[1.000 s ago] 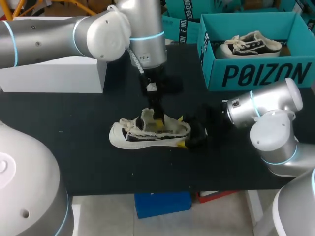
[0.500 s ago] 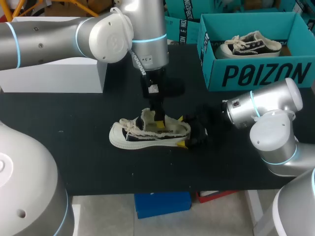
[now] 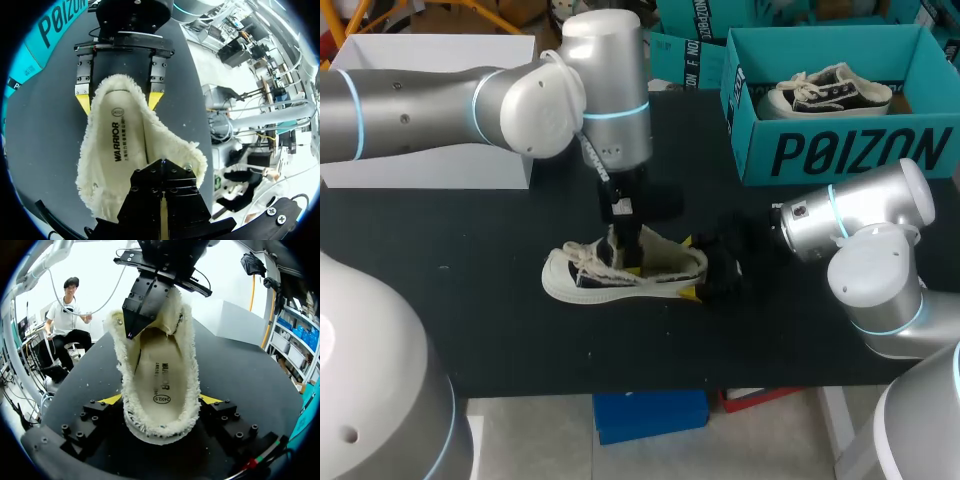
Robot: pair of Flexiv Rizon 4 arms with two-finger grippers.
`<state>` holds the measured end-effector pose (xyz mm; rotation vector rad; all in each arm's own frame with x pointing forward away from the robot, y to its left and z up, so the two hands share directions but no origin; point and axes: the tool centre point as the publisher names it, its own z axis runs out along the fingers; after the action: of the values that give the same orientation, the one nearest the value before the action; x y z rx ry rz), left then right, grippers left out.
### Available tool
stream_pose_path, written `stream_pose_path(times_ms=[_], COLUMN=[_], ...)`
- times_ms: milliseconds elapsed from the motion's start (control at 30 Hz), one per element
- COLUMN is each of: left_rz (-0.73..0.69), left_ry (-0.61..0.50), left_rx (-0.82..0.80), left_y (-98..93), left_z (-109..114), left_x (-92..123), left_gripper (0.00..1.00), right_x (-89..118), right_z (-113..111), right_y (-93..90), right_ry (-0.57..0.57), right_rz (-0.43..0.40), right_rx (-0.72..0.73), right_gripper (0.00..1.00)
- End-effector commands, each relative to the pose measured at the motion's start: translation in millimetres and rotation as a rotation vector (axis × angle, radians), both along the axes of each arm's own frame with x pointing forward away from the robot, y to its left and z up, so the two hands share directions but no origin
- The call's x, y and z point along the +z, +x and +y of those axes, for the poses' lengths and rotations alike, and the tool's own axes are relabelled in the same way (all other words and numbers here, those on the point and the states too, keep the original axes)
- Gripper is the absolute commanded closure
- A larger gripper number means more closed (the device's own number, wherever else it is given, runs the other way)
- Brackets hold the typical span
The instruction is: Take the shoe out of the shoebox, open the shoe tongue, remove and reinsert the insole, then place the shoe into the shoebox
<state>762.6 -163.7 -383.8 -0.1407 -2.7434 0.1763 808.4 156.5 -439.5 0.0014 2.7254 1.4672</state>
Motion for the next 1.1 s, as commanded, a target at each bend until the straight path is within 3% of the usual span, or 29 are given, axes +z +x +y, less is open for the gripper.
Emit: stream_pose_path(times_ms=[33,633,1100], left_rz=[-0.012,-0.091,-0.078], left_ry=[0.020,0.052,0.041], left_rx=[-0.004,0.046,0.112], left_y=[-4.7,-9.2,2.5], left_z=[-6.7,-4.8,11.2], left_x=[-15.4,-41.5,-60.7], left_gripper=[1.00,1.00,1.00], right_x=[-4.2,-4.2,-4.2], right_z=[0.5,0.5,0.5], right_y=[1.1,1.1,1.1], right_ry=[-0.002,-0.002,-0.002], right_rz=[0.001,0.001,0.001], right_rx=[-0.001,-0.001,-0.001], right_gripper=[1.00,1.00,1.00])
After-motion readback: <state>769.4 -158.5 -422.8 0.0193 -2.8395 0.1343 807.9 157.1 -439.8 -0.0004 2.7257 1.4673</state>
